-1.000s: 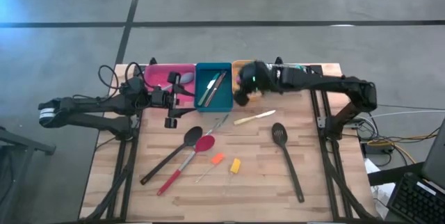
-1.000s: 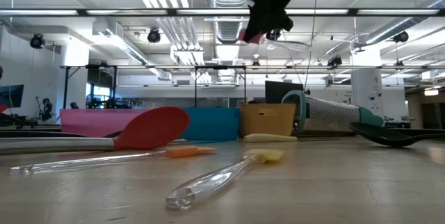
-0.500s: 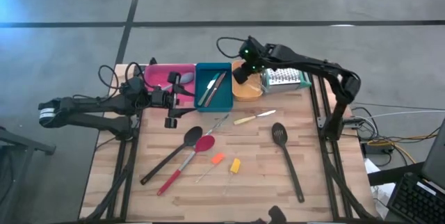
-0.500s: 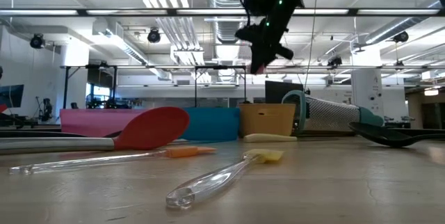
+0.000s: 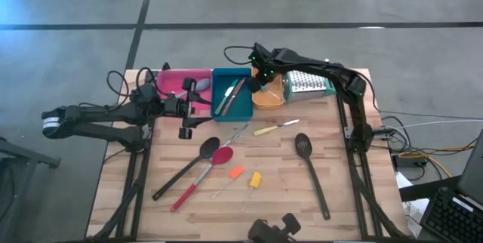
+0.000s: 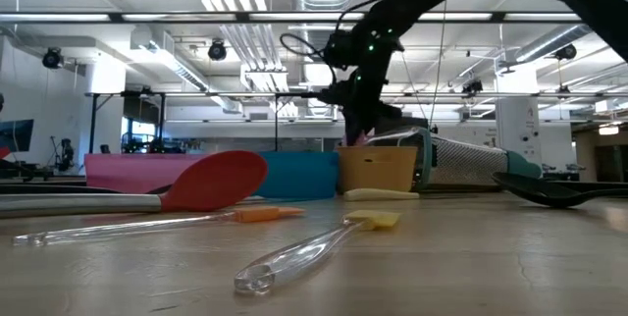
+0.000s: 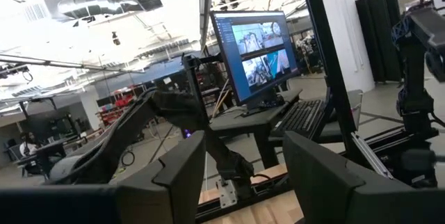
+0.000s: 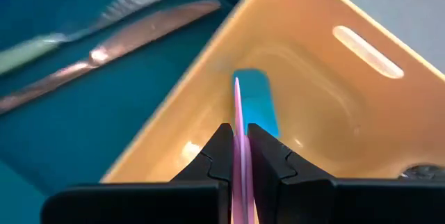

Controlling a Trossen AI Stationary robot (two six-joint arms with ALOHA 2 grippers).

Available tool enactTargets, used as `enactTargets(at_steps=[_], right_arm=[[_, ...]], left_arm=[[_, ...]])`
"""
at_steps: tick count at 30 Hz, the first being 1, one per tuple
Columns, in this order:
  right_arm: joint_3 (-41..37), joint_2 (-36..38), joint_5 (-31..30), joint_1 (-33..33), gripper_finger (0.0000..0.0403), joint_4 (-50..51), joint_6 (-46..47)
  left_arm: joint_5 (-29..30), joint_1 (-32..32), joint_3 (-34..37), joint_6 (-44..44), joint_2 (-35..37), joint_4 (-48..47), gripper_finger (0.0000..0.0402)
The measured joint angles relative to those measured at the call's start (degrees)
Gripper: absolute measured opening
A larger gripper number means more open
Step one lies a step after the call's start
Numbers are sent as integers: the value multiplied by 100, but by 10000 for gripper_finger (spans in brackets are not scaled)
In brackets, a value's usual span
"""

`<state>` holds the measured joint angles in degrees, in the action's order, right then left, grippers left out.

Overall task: Pick & Place Kitchen Items
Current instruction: Put the pink spatula into the yellow bin

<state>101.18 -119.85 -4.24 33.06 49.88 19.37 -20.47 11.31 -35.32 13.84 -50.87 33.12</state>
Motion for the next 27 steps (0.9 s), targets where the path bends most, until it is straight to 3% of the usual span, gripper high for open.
enactTargets(at_steps=[14,27], right_arm=[[1476,-1277,23,66,15,1037,-160],[1299,-1425,41,205,15,1144,-163]], left_arm=[[0,0,1,-39,-1,-2,198],[0,0,1,-37,-2,1,198]])
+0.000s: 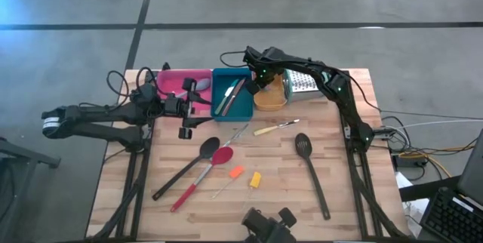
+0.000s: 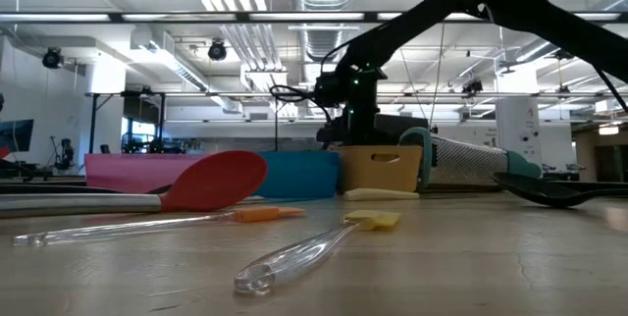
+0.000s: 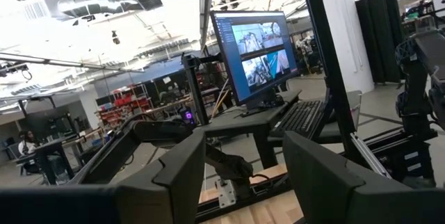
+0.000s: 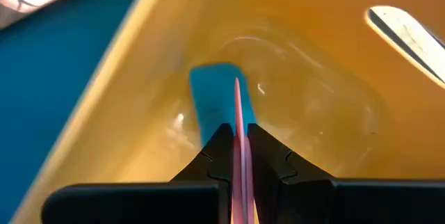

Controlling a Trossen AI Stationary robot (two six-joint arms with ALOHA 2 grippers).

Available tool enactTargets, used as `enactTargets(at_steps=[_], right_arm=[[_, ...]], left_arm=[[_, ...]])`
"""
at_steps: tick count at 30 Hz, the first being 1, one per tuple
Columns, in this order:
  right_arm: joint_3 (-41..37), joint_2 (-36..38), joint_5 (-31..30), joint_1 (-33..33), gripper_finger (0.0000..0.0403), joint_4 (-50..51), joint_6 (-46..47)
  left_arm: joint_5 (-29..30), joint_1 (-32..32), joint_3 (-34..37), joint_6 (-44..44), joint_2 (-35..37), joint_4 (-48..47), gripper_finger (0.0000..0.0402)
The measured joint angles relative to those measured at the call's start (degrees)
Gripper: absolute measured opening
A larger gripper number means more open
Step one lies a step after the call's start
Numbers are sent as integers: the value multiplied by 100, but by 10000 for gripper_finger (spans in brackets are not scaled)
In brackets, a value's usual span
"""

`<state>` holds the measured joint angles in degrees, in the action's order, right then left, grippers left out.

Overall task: Pick & Place Kitchen Items
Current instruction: Put the pink spatula into the yellow bin

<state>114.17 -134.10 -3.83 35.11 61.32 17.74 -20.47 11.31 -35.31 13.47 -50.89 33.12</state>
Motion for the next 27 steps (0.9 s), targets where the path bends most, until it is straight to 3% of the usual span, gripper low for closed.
enactTargets(at_steps=[15,27], right_arm=[[11,4,130,-8,99,-13,-224],[709,63,133,-50,140,724,-249]], left_arm=[[0,0,0,53,0,1,198],[0,0,0,59,0,2,198]])
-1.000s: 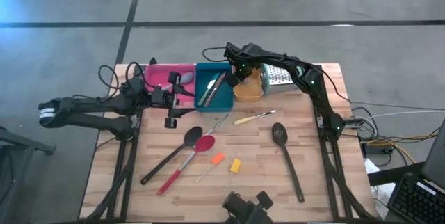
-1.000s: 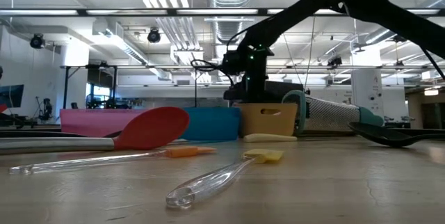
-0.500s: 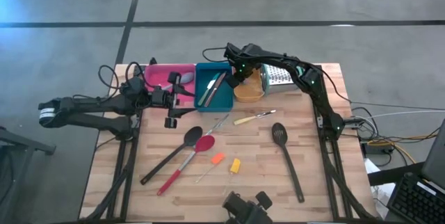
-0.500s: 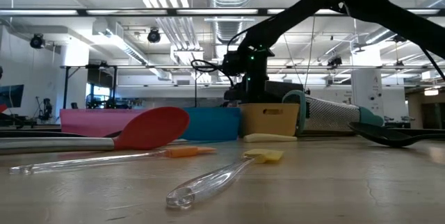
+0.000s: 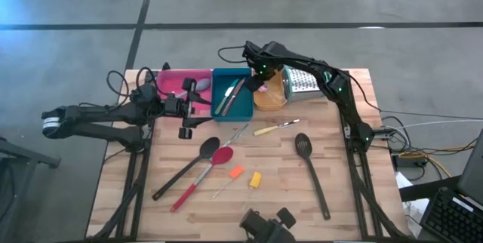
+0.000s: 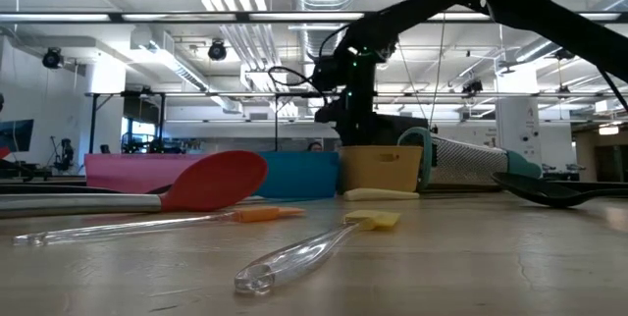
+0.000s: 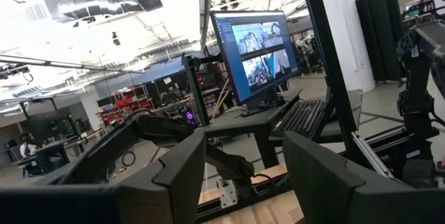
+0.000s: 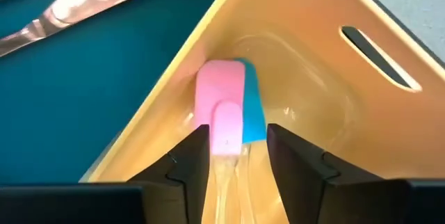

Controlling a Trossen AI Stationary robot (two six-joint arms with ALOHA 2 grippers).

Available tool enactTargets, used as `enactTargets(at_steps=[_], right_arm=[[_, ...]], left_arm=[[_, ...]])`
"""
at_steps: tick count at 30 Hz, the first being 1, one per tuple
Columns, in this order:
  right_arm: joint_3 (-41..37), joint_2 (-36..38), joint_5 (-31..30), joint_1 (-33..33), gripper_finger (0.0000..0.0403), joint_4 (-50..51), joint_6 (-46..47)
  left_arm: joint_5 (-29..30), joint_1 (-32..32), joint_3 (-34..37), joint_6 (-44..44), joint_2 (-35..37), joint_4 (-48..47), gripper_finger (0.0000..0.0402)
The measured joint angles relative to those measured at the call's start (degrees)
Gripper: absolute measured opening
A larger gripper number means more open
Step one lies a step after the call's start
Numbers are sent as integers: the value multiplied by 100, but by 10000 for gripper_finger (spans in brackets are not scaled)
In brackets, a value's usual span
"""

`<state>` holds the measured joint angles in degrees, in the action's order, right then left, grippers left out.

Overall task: Pick & Place Kitchen Items
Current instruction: Put the pink spatula into the yellow bin, then put the black serving spoon into the pink bin

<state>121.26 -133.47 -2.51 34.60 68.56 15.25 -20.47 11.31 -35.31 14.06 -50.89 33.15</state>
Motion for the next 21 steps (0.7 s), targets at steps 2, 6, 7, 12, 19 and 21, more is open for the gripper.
enactTargets(at_steps=[2,6,7,12,19,21], right_arm=[[170,0,-2,-30,143,184,-6],[551,30,-6,-143,145,409,-69],[639,50,-6,-177,144,435,-72],[1036,237,-28,-369,134,483,-195],[1138,935,-125,-729,120,636,-359],[1125,1205,-346,-864,116,727,-367]], left_arm=[[0,0,0,0,0,-2,198],[0,-1,0,1,0,-1,198],[0,0,0,2,0,-1,198],[0,0,0,4,2,2,198],[-2,0,0,-574,2,-79,198],[0,-2,0,-972,2,-85,198]])
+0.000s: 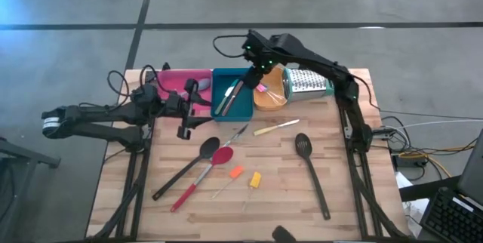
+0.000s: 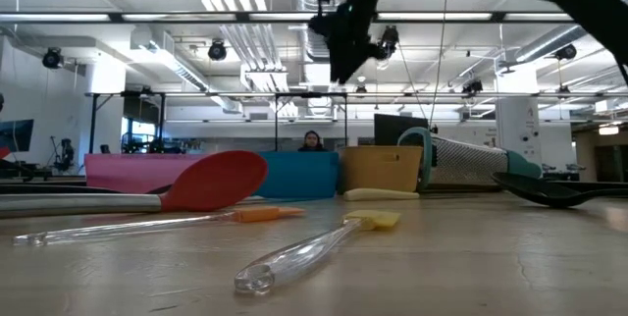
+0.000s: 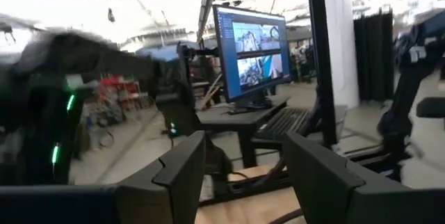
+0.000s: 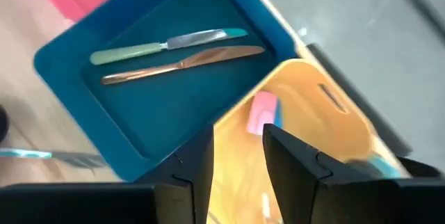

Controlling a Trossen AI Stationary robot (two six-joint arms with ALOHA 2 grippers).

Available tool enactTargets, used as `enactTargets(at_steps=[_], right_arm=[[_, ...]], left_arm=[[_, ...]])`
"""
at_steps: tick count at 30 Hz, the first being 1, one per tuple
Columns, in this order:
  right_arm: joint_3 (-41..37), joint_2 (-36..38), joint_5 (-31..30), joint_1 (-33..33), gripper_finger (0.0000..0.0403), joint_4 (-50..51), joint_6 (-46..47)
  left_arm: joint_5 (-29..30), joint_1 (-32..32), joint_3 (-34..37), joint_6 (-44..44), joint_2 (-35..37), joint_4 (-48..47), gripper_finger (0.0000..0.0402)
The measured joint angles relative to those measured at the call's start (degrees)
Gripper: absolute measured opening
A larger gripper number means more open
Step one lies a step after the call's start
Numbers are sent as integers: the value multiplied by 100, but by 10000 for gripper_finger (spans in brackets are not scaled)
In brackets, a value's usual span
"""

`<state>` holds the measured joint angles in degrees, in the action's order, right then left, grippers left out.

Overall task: Pick & Place Kitchen Items
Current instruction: Put the black serving spoon into the pink bin

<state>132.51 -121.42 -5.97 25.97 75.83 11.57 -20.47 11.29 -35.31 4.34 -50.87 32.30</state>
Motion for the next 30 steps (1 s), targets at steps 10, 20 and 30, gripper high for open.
enactTargets(at_steps=[10,20,30], right_arm=[[-475,1668,-1630,-1363,94,590,317],[-1740,3264,-2549,-3221,72,663,1367],[-3127,4154,-3163,-3809,62,630,2139]], left_arm=[[0,1,-2,-394,2,-179,198],[695,-546,-2,-674,2,-1287,197],[5387,-3518,-90,-684,-467,-2405,197]])
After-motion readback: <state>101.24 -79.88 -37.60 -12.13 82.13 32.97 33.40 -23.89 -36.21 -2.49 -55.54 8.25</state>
